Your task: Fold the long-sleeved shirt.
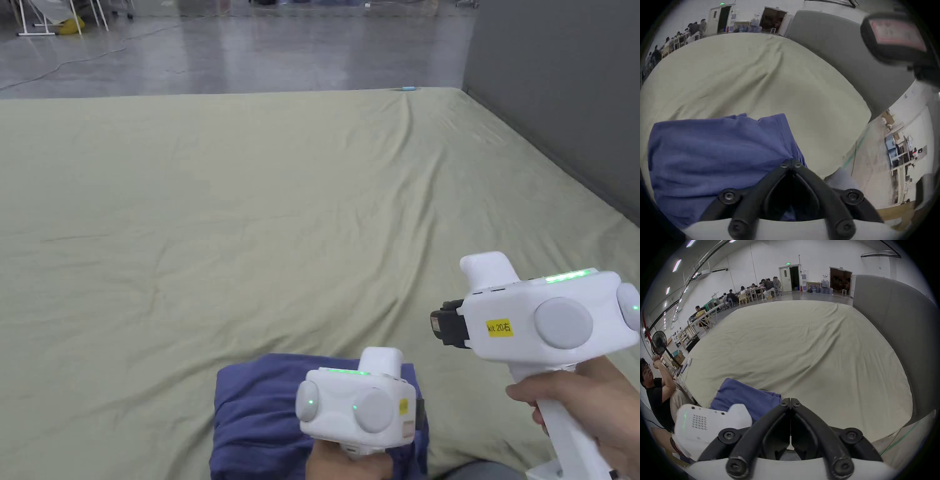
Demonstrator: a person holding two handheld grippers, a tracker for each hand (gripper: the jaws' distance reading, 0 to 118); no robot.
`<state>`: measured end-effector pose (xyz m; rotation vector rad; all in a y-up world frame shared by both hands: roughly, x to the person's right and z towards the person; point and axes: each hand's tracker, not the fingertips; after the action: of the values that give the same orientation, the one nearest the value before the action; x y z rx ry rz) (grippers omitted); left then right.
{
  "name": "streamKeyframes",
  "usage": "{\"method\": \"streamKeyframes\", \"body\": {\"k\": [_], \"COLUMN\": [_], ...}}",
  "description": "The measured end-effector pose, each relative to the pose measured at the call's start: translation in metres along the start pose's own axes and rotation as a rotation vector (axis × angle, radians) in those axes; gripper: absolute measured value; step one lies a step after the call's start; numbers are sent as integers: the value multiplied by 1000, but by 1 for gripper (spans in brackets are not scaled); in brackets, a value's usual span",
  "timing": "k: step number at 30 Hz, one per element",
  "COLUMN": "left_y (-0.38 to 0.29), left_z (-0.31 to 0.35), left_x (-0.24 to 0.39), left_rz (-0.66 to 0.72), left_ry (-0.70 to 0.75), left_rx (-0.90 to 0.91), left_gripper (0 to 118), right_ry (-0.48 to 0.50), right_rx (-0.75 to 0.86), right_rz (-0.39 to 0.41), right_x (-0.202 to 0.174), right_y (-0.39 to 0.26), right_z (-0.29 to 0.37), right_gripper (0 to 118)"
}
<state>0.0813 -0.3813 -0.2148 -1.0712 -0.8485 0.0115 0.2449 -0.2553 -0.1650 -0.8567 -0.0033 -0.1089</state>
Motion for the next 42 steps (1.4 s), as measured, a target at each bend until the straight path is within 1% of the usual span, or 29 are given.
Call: {"method": "streamKeyframes", "body": {"k": [1, 5, 9, 10, 12, 14, 16, 18, 20, 21, 22, 23, 24, 25, 26, 27, 28, 30, 32, 35, 37, 39, 40, 41, 42], "left_y": [3, 14, 16, 13, 5, -7, -19, -30, -40, -43, -45, -47, -48, -48, -47, -46, -46, -47, -45, -46, -45, -42, -40, -39, -39], "left_z": [12, 70, 131, 144, 164, 177, 183, 184, 180, 176, 171, 168, 165, 160, 155, 150, 144, 135, 121, 99, 93, 88, 84, 82, 78], "left_x": [-9, -51, -113, -129, -156, -179, -196, -205, -216, -217, -220, -221, -222, -222, -224, -225, -228, -231, -237, -242, -243, -244, -243, -240, -237], "left_rz": [24, 35, 145, 176, 233, 291, 327, 346, 386, 400, 406, 413, 417, 431, 443, 456, 473, 508, 554, 604, 592, 587, 582, 575, 565], "left_ry": [-18, 34, 74, 81, 77, 41, 17, -8, -73, -98, -116, -128, -123, -137, -146, -149, -156, -166, -182, -243, -244, -290, -320, -343, -365], "left_rx": [26, 120, 203, 221, 246, 250, 236, 224, 208, 200, 191, 191, 191, 186, 174, 163, 162, 174, 154, 85, 116, 136, 141, 139, 136], "left_gripper": [0, 0, 0, 0, 0, 0, 0, 0, 0, 7, 27, 53, 53, 61, 78, 99, 104, 104, 104, 104, 104, 103, 97, 84, 52], "right_ry": [0, 32, 148, 164, 199, 233, 244, 233, 213, 205, 194, 181, 165, 139, 110, 96, 104, 163, 149, 140, 141, 145, 146, 147, 146], "right_rx": [3, 24, 3, -8, -34, -67, -115, -160, -201, -218, -233, -244, -253, -267, -279, -282, -274, -243, -252, -249, -247, -244, -244, -244, -244], "right_rz": [-5, -35, -8, -6, -12, -35, -49, -60, -70, -74, -85, -98, -110, -121, -124, -118, -127, -198, -200, -181, -183, -197, -203, -205, -204], "right_x": [-1, -14, -51, -61, -76, -87, -88, -85, -76, -71, -64, -57, -51, -44, -37, -32, -26, -19, -19, -23, -23, -21, -21, -21, -22], "right_y": [2, 15, 26, 26, 22, 11, -3, -18, -33, -38, -44, -49, -53, -58, -63, -67, -72, -76, -75, -75, -75, -76, -76, -76, -76], "right_z": [1, -2, -21, -29, -46, -64, -80, -92, -101, -104, -106, -109, -111, -113, -116, -120, -120, -119, -119, -121, -122, -122, -121, -122, -122], "right_gripper": [0, 0, 0, 0, 0, 0, 0, 0, 0, 0, 0, 0, 0, 0, 0, 0, 0, 0, 0, 0, 0, 0, 0, 0, 0]}}
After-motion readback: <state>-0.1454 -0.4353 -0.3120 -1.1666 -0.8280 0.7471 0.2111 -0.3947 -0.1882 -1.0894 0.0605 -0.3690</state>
